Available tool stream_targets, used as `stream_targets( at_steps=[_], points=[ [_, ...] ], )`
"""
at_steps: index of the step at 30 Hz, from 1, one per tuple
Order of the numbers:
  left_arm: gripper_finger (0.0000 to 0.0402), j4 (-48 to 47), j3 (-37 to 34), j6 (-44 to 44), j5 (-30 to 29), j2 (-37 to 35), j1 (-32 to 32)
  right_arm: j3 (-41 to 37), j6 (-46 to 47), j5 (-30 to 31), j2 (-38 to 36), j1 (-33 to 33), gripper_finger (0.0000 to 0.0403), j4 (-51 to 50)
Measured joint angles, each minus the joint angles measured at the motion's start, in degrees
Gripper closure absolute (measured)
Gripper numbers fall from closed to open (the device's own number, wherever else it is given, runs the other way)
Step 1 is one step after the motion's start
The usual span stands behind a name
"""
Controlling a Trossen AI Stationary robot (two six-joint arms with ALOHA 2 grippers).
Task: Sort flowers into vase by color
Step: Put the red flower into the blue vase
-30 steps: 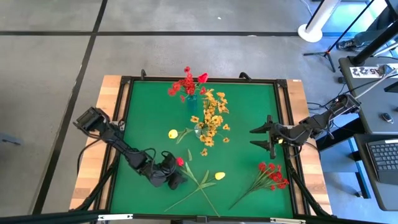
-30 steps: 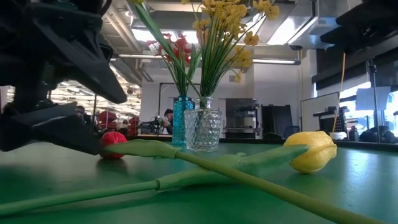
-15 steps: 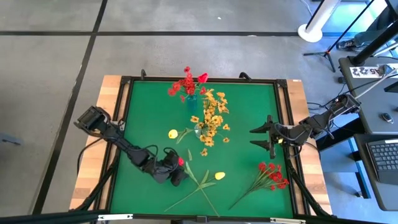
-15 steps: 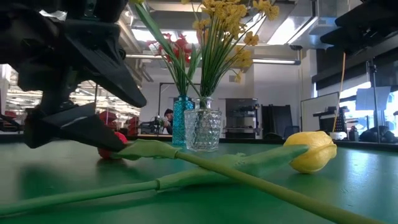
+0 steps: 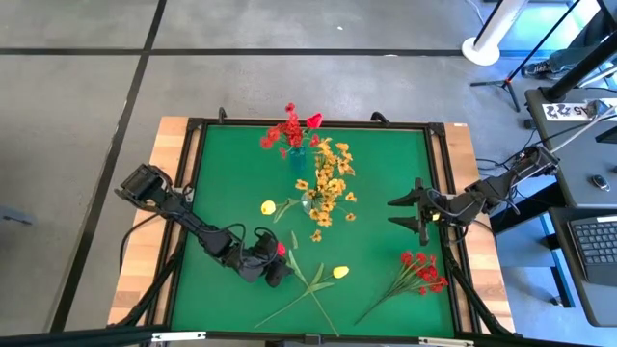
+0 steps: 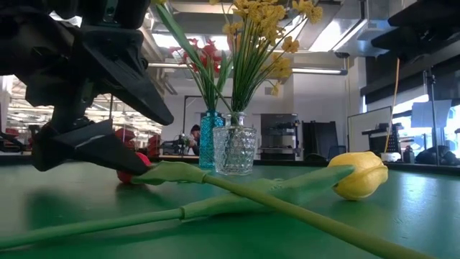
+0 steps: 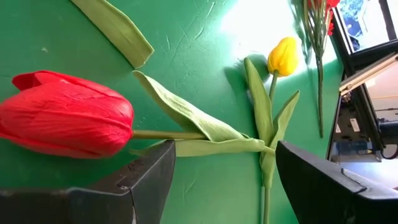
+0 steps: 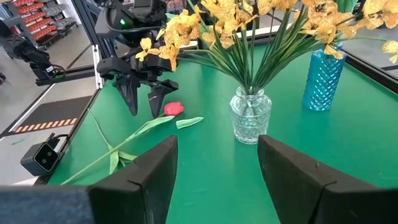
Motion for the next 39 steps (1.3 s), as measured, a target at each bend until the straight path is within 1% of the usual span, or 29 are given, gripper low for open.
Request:
stream_targets(
  at_steps=[29, 32, 39],
  points=[
    [0.0132, -0.5, 0.0, -0.4, -0.1, 0.0, 4.5, 0.1, 0.5, 0.0, 0.0, 0.0, 0.0183, -1.5],
    [0.0145, -0.6, 0.0, -0.4, -0.6, 0.0, 4.6, 0.1, 0.6, 0.0, 0.0, 0.0, 0.0183, -1.4],
    [0.0204, -0.7, 0.0, -0.4, -0.7, 0.0, 4.6, 0.1, 1.0, 0.0, 0.0, 0.0, 0.0183, -1.4]
  ],
)
